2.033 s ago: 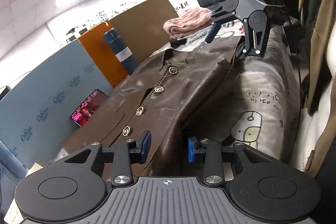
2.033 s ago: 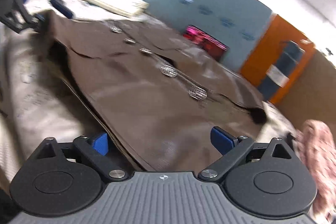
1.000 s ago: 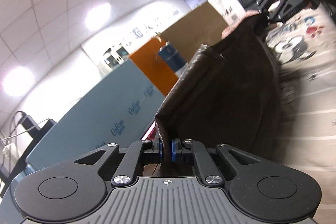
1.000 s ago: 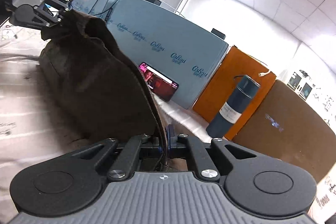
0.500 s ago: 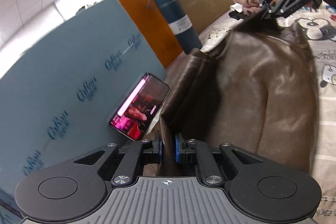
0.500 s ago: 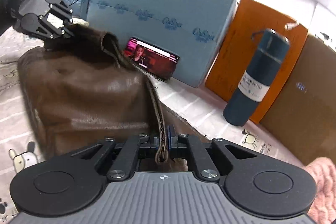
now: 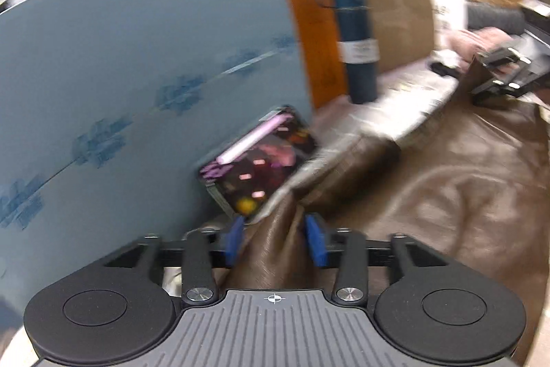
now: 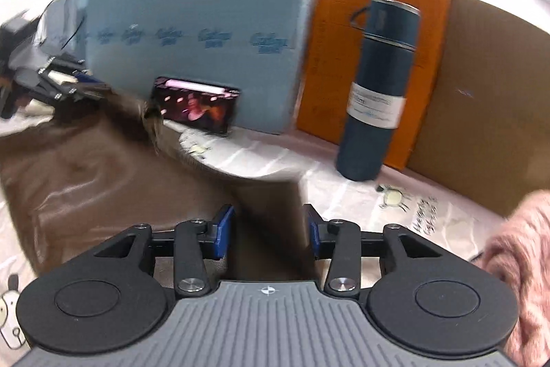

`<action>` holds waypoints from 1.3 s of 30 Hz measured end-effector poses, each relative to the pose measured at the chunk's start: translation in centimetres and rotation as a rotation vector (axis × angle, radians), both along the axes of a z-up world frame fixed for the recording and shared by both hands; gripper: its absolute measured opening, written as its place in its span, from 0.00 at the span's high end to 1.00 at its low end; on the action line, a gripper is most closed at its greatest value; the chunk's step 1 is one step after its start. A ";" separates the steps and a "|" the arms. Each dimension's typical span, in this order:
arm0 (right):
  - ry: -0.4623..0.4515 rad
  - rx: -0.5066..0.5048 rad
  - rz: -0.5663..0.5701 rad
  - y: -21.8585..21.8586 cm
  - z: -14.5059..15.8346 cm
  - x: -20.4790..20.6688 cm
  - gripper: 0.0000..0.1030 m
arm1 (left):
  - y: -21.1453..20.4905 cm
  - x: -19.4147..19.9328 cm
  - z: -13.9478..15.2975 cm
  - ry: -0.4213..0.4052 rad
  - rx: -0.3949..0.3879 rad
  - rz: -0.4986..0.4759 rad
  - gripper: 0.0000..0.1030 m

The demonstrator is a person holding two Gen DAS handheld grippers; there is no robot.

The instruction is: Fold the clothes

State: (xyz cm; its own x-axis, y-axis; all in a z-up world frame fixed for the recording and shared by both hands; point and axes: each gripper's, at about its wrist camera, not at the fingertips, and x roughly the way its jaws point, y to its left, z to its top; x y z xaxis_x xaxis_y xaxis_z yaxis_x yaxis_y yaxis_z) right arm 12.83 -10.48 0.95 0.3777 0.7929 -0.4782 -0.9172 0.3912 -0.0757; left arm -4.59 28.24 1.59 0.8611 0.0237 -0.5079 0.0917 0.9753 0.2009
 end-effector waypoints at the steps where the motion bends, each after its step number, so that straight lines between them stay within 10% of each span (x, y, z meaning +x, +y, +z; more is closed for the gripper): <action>1: 0.009 0.012 -0.016 -0.2 0.0 0.3 0.62 | 0.6 -0.2 0.0 -0.009 -0.027 0.020 0.55; 9: 0.142 0.106 -0.153 -1.4 0.1 1.4 0.54 | 3.1 -2.3 -0.8 -0.030 -0.231 0.191 0.28; 14: 0.195 0.140 -0.202 -2.0 0.1 0.9 0.53 | 2.6 -2.6 -2.0 0.000 -0.235 0.204 0.29; 17: 0.194 0.127 -0.246 -2.1 -0.1 0.2 0.51 | 1.8 -2.2 -2.1 -0.012 -0.182 0.213 0.81; 22: 0.194 0.137 -0.306 -2.7 -0.3 -1.2 0.45 | 0.8 -0.7 -1.9 -0.020 -0.103 0.248 0.87; 26: 0.219 0.167 -0.336 -3.5 0.1 -2.4 0.36 | 0.7 -0.2 -2.1 -0.009 -0.105 0.280 0.77; 30: 0.221 0.187 -0.351 -3.8 0.7 -3.7 0.19 | 1.0 -1.2 -1.7 -0.031 -0.186 0.355 0.36; 39: 0.117 0.044 -0.507 -0.1 -1.8 -3.3 0.06 | 0.0 -3.6 -1.8 -0.039 -0.296 0.494 0.12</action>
State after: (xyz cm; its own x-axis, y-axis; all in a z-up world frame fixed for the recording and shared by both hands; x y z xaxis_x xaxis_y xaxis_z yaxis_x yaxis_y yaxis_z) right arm 9.53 -10.56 -0.83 0.6655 0.5447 -0.5103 -0.6132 0.7888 0.0423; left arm -8.19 28.24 -0.22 0.8023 0.2898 -0.5218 -0.3911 0.9157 -0.0928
